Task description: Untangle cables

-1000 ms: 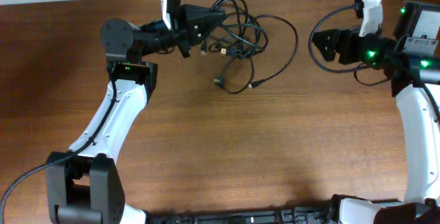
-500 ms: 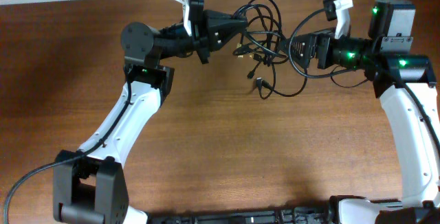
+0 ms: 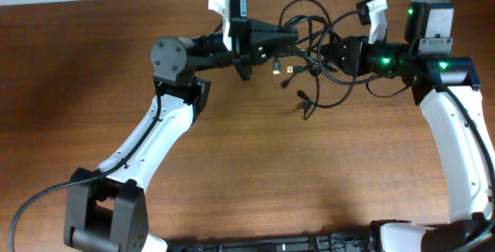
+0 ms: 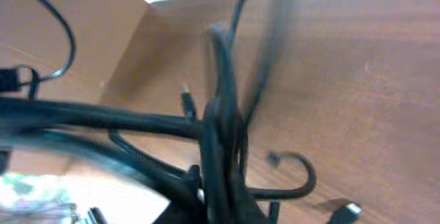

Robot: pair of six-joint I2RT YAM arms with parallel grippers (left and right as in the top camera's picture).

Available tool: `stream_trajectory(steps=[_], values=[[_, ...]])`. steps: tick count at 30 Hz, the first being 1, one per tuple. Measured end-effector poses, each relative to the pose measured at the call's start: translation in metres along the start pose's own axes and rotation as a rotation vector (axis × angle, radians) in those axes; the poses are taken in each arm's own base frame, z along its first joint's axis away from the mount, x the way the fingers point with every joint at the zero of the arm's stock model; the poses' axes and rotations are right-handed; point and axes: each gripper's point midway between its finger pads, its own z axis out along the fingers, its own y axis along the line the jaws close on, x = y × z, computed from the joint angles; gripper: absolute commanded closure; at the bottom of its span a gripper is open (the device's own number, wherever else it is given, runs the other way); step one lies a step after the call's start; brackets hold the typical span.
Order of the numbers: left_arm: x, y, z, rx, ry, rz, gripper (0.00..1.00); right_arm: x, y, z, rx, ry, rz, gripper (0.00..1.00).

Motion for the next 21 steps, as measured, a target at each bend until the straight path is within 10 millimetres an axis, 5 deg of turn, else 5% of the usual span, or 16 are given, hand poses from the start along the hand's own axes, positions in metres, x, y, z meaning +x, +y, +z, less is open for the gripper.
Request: stream_trajectory(steps=[5, 6, 8, 10, 15, 21], values=[[0.001, 0.001, -0.001, -0.003, 0.002, 0.000, 0.99, 0.001, -0.002, 0.002, 0.011, 0.004, -0.007, 0.96], [0.002, 0.003, -0.003, -0.008, 0.007, -0.008, 0.92, 0.001, -0.002, 0.001, 0.010, 0.003, -0.005, 0.96], [0.008, 0.016, -0.014, -0.042, 0.035, -0.052, 0.58, -0.003, -0.003, -0.005, -0.016, -0.011, 0.002, 0.96], [0.009, 0.023, -0.029, -0.055, 0.062, -0.065, 0.01, -0.010, -0.013, -0.016, -0.009, -0.049, 0.015, 0.96], [0.017, 0.017, -0.053, 0.013, 0.144, -0.066, 0.01, -0.024, -0.017, -0.042, -0.086, -0.127, -0.091, 0.96], [0.015, 0.025, -0.072, -0.006, 0.159, -0.019, 0.01, -0.025, 0.036, -0.059, -0.396, -0.197, -0.390, 0.96]])
